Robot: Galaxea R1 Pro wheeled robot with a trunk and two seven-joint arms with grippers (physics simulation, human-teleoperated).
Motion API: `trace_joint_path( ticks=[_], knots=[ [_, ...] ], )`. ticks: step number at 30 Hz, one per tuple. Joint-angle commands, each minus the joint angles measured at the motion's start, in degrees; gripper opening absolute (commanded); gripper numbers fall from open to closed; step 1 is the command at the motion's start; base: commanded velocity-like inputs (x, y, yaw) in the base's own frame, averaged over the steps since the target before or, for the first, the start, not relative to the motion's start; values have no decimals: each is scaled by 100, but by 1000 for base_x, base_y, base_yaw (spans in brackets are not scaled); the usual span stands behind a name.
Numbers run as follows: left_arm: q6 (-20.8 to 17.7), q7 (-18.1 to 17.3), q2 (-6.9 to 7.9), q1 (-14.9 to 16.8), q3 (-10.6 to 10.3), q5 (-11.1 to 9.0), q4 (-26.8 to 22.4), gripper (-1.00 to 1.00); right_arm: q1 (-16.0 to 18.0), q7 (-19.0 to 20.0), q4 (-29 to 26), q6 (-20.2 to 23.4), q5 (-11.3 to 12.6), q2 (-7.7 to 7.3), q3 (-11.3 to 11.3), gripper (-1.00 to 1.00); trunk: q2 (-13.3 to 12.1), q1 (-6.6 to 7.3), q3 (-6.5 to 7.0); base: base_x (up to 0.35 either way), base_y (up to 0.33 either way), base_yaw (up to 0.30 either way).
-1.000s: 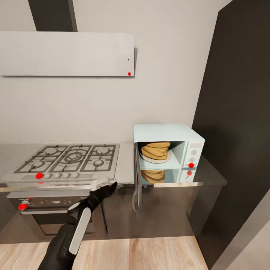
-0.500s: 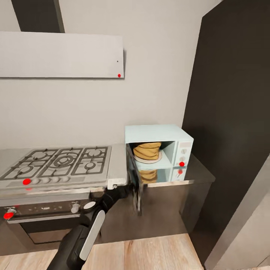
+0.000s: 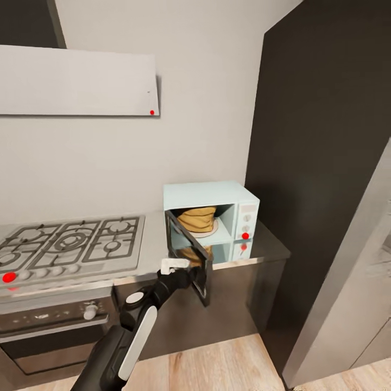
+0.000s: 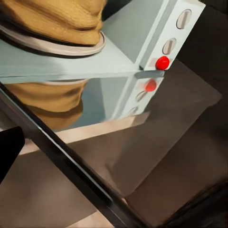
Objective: In the kitchen, take the popcorn bag from the countertop, put it into the microwave, and heat it until the popcorn is cooked so the cooked popcorn ends up inside the bag.
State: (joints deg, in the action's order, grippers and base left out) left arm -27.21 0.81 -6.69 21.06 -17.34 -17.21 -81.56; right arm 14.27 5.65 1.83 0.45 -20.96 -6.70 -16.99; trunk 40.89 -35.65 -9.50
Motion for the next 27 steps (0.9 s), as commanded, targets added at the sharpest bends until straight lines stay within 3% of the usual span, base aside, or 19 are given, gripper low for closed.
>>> trace_joint_path(
  ticks=[1, 3, 5, 7, 13, 16, 19, 27],
  knots=[
    [-30, 21, 0, 3, 2, -55, -8, 100, 7, 10, 10, 6, -40, -2, -49, 100, 8, -2, -4, 0, 0, -219],
    [-30, 246, -4, 3, -1, -60, -12, 100, 8, 8, 15, 15, 143, 11, -49, 100, 8, -2, 5, 0, 0, -225],
    [-30, 677, -12, 3, -9, -70, -16, 100, 6, 7, 13, 23, 585, 7, -50, 100, 8, -2, 14, 0, 0, -235],
    [-30, 781, -38, 3, -12, -72, -15, 100, 6, -2, 11, 19, 749, 6, -50, 100, 8, -2, 21, 29, 0, -243],
    [-23, 830, -61, 3, -26, -72, -1, 100, 6, -11, 10, 8, 828, 3, -50, 100, 8, -2, 24, 218, 0, -248],
    [-20, 842, -67, 3, -333, -67, 0, 100, 6, -11, 10, 8, 828, 6, -50, 100, 8, -2, 24, 276, 0, -248],
    [-15, 849, -79, 3, -484, -64, 0, 100, 7, -11, 10, 8, 829, 5, -50, 100, 8, -2, 24, 245, 0, -248],
    [-20, 868, -78, 3, -508, -46, 9, 100, 7, -5, 10, 8, 830, 1, -50, 100, 8, -2, 24, 115, 0, -211]
  ],
)
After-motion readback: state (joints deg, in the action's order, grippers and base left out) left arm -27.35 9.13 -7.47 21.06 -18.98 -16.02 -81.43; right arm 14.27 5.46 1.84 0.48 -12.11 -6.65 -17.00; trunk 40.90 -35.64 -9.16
